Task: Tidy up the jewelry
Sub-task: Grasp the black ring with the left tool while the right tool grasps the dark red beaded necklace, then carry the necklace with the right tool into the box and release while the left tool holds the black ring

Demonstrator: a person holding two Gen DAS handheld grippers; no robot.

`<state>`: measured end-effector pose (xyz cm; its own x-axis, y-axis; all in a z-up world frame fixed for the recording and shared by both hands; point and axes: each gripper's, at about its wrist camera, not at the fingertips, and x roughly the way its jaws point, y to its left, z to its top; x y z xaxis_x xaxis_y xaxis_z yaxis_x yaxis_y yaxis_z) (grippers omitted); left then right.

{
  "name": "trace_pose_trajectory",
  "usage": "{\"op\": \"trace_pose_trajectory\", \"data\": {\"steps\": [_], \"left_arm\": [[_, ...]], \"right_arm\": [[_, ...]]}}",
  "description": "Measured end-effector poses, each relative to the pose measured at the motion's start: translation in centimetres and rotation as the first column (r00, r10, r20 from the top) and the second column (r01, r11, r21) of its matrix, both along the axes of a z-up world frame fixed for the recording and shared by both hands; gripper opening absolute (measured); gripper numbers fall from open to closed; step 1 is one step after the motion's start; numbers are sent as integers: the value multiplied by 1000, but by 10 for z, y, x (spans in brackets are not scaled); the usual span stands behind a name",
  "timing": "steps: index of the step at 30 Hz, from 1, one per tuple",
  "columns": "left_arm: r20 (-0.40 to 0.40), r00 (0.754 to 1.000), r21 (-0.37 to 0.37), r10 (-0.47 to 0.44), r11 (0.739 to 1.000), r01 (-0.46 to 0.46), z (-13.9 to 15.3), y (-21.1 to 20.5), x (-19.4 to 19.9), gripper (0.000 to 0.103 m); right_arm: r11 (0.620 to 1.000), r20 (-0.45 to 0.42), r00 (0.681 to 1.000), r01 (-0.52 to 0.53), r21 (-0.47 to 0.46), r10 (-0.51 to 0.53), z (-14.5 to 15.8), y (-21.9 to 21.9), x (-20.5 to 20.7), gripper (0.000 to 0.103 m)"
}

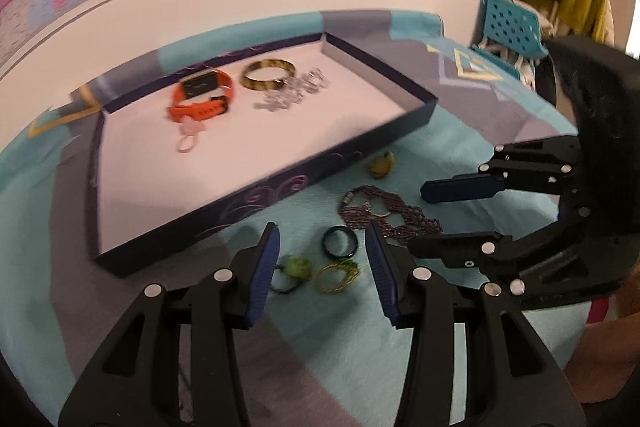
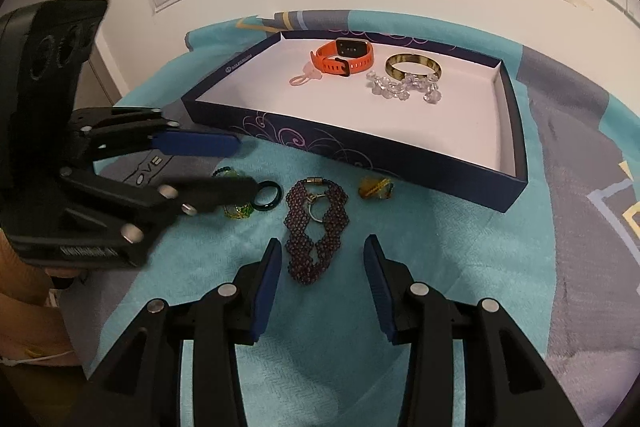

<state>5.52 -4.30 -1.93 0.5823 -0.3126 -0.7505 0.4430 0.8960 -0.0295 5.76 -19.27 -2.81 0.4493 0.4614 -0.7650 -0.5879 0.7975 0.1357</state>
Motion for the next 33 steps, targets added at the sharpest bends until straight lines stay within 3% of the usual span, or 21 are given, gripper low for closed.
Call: {"op": "trace_pose_trajectory", "data": {"steps": [4,9,12,18,33], "left_arm": [[-24,1000,48,0,999,1,-11,-10,5,42],[-31,999,34,-7,999,8,-11,-8,5,32],[-37,999,31,-3,1000,4,-11,-7,5,26],[-49,999,2,5,1000,-5,-10,-1,0,22],[-48,997,-101,56,993,-61,4,19,-7,22]], "right_arm": [[1000,4,1000,0,-4,0,0,0,0,40],[1000,3,1000,7,0,-7,0,0,1,38],[1000,2,1000,13,1,-13,0,-1,3,31],[1000,1,1000,9,5,-9,1,0,3,6],[994,3,1000,21,106,-22,20,-11,4,5]]}}
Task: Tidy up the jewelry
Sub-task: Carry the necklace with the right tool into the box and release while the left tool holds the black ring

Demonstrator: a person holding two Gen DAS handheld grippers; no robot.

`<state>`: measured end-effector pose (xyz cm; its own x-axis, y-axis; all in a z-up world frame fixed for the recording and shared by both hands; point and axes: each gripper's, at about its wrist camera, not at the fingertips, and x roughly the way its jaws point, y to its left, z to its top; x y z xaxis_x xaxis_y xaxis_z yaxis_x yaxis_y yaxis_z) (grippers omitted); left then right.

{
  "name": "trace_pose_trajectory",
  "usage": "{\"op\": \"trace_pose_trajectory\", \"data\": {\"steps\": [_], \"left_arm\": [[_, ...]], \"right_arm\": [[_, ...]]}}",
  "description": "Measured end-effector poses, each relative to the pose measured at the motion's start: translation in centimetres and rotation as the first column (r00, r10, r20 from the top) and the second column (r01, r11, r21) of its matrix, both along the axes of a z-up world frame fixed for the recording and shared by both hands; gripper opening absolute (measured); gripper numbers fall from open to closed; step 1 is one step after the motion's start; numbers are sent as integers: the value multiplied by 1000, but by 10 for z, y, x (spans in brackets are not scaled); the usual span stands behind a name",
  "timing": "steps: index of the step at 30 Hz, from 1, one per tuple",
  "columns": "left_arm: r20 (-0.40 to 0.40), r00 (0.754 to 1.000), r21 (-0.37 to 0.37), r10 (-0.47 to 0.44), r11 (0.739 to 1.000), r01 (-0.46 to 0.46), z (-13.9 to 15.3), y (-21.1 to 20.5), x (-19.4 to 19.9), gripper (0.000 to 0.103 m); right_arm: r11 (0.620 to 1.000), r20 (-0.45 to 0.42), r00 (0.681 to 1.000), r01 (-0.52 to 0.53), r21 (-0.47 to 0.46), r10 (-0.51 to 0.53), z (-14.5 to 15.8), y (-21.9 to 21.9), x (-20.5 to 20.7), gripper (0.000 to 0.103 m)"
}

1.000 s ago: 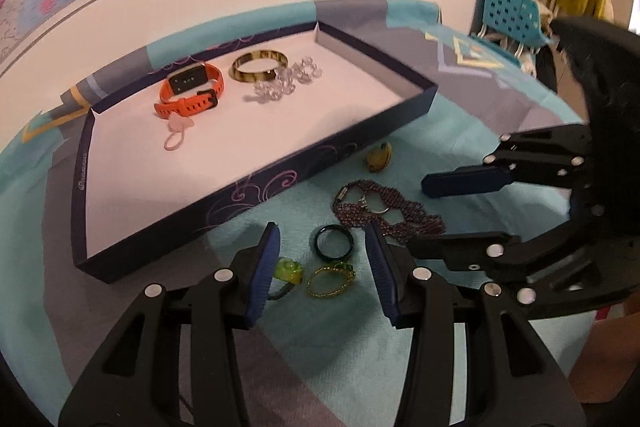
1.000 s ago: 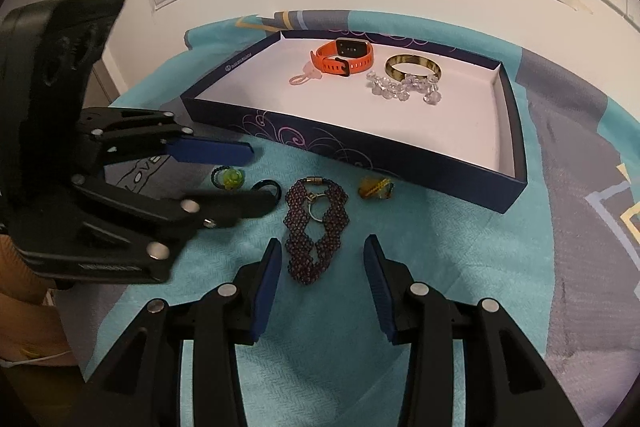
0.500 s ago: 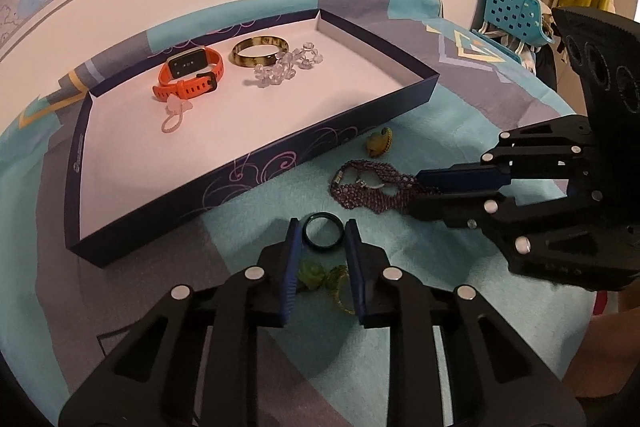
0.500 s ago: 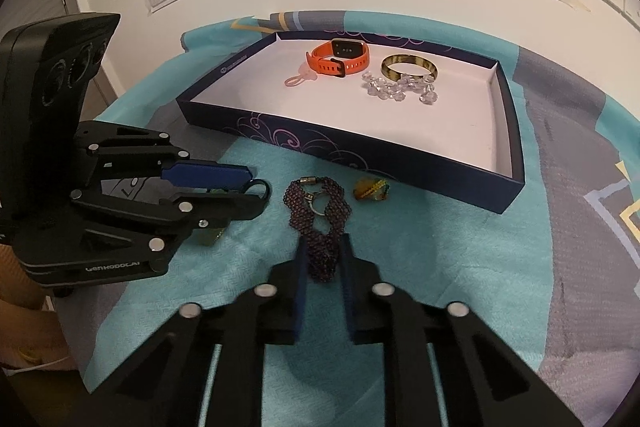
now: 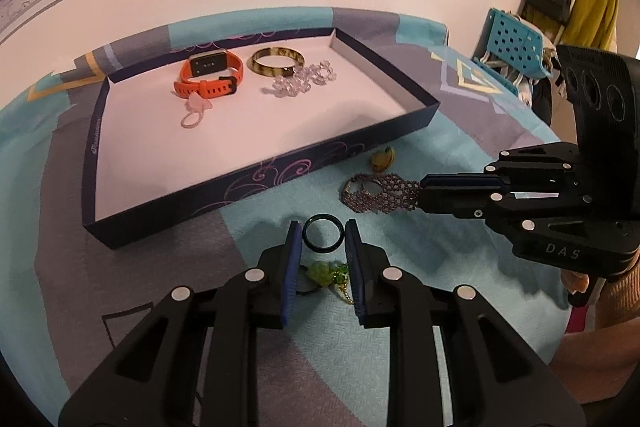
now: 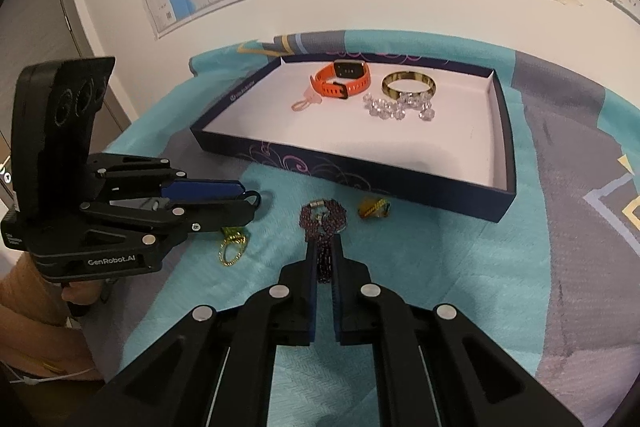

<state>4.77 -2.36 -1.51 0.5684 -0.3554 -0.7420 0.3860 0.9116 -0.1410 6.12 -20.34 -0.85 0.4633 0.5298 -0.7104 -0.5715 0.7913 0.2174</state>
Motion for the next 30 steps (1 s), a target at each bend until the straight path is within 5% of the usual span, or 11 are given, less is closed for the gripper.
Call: {"op": "trace_pose_trajectory", "data": {"steps": [30], "left_arm": [[103,993,-49,61,997,-56,42,25,0,22]], "right_arm": [[998,141,990,-4,58,-4,57,-6,7,4]]}}
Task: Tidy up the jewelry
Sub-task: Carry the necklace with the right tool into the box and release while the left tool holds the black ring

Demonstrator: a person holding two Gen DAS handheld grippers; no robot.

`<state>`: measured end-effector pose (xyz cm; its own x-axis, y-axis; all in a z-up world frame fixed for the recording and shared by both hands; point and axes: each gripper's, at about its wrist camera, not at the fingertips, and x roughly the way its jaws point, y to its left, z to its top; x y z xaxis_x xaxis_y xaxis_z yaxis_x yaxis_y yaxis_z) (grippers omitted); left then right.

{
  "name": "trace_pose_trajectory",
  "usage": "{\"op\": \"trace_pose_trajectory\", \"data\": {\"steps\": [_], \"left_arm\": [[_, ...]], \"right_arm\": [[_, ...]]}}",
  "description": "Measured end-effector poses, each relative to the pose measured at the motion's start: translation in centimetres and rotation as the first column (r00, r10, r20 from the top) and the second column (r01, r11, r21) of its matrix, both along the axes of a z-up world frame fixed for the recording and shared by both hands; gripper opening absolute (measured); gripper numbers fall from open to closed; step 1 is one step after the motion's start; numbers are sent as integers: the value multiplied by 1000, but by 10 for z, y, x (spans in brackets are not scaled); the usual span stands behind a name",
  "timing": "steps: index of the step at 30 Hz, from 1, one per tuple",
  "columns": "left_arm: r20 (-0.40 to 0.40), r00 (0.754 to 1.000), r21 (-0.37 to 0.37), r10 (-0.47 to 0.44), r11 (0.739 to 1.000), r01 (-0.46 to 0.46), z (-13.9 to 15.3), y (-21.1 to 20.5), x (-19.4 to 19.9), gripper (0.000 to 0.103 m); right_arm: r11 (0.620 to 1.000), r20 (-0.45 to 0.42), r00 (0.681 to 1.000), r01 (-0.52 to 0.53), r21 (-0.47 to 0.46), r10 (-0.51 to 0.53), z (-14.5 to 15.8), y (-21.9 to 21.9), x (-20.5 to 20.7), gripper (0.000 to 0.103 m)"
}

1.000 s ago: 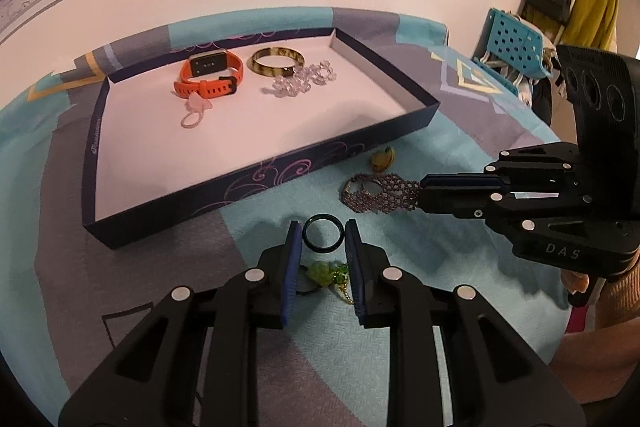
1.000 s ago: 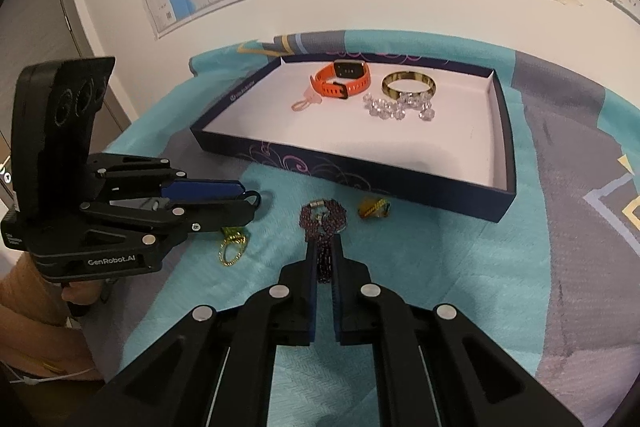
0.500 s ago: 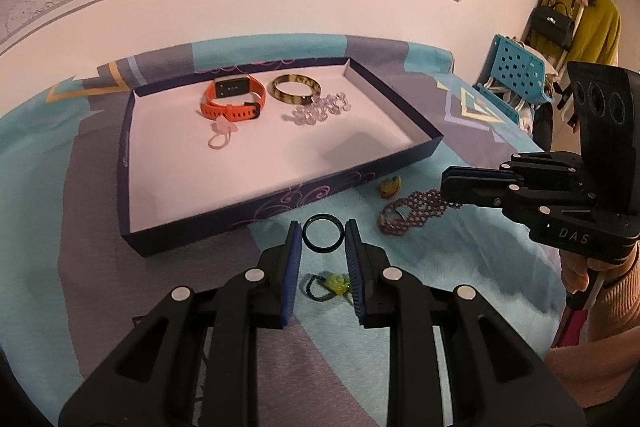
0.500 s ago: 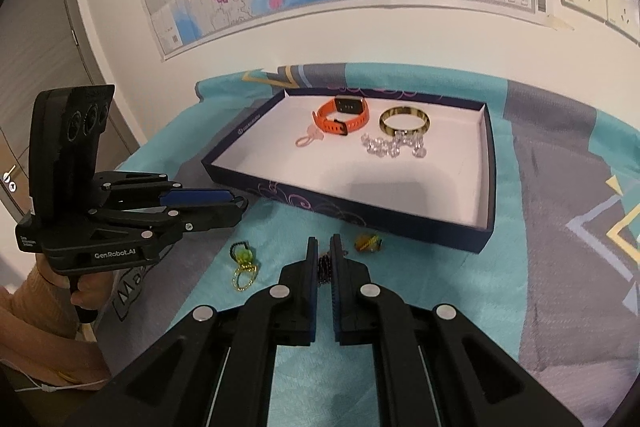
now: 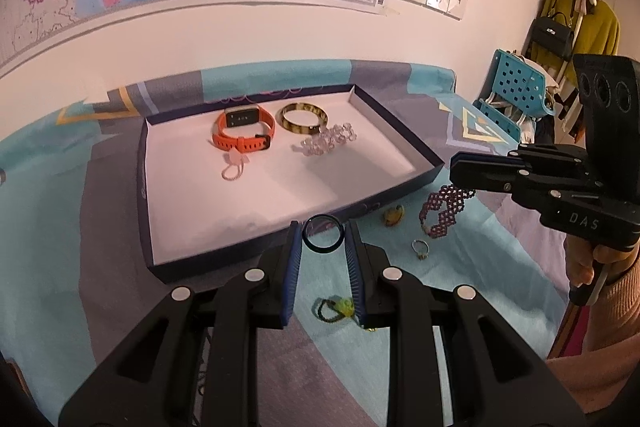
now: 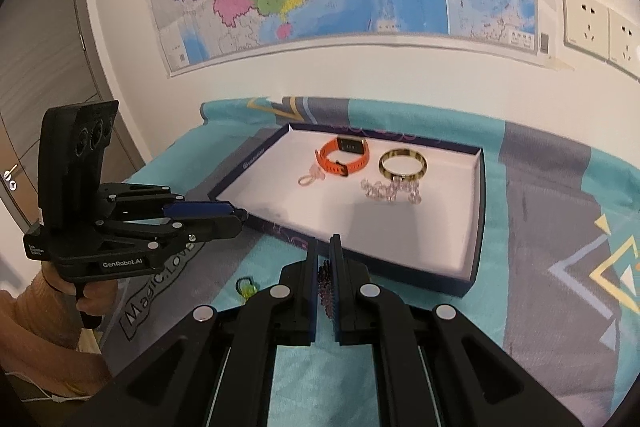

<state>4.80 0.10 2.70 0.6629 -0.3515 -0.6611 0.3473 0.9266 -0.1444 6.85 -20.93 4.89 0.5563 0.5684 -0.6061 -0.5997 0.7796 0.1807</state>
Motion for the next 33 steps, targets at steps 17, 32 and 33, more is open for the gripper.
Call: {"op": "trace_pose_trajectory", "data": {"steps": [17,32,33], "left_arm": [[20,1000,42,13,999,-13,9,3,31,22],[-22,999,66,36,997,-35,-6,4,61,22],[-25,999,66,38,997,-36,-7,4,62,22]], "right_arm": [[1000,37,999,4,25,-5,21,15,40,4],[999,-27,999,18,30,-17,0,36,86,4],[999,-31,999,17,31,-16,-1,36,88,4]]}}
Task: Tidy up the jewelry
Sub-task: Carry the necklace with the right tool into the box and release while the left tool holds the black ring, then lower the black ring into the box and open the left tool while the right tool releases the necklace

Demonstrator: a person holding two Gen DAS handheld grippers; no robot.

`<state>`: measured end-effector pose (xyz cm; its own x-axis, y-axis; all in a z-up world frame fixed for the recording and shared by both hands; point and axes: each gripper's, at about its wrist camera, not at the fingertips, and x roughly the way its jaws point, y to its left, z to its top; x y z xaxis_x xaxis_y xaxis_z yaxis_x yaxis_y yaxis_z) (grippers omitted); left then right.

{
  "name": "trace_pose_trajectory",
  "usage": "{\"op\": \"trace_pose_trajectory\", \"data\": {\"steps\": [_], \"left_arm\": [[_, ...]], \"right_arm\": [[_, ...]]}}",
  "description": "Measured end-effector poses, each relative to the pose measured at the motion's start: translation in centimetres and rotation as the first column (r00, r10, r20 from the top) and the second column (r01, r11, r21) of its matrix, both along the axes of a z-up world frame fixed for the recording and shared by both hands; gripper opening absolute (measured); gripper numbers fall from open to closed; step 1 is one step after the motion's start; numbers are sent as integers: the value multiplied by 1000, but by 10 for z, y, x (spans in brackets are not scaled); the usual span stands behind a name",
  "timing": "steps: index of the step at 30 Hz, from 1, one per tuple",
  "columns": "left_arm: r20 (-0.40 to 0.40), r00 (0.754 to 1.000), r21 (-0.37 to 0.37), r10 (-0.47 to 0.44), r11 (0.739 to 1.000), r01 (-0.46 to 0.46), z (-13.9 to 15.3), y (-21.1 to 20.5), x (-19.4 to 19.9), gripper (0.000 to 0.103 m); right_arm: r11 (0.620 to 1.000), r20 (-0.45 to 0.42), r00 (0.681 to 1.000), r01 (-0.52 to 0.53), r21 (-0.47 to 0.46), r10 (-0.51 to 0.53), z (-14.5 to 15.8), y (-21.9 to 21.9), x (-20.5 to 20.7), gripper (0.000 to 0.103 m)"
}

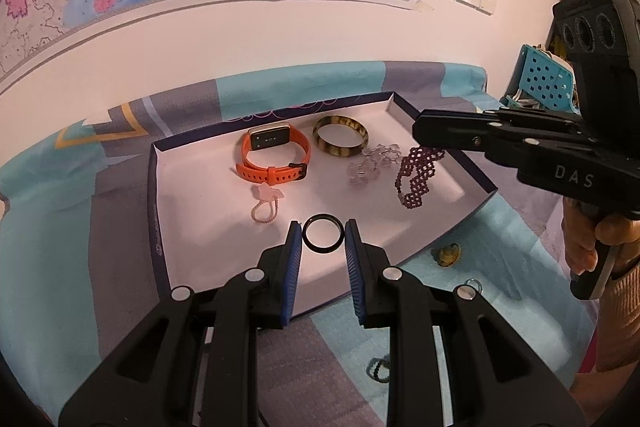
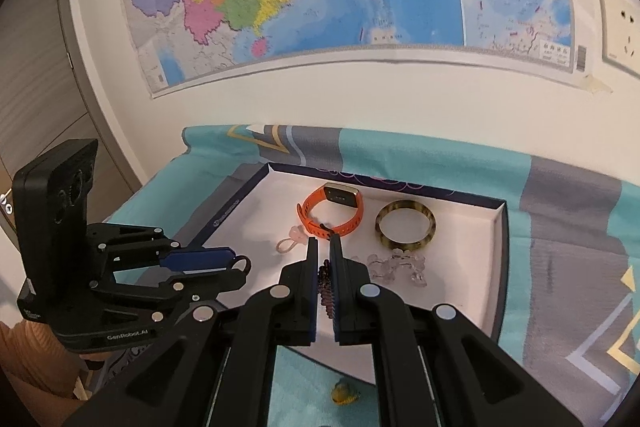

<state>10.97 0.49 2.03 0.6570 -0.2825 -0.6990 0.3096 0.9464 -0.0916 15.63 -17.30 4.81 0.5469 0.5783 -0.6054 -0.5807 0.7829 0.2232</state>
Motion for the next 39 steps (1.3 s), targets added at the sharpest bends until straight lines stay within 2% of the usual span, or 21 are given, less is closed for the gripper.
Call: {"op": "trace_pose_trajectory", "data": {"steps": [13,26,39], "left_arm": [[-30,999,24,12,1000,-11,-9,-2,19,22],[-85,996,69,30,997,-24,-31,-5,40,22],[-112,993,89,42,996,-32,-42,-6,53,22]], "right_arm": [[999,-33,999,-2,35,3,-12,8,19,4],[997,-81,995,46,-67,-52,-44,-4,38,4],[992,-91,992,74,-99,-83,-58,-5,46,4]]}}
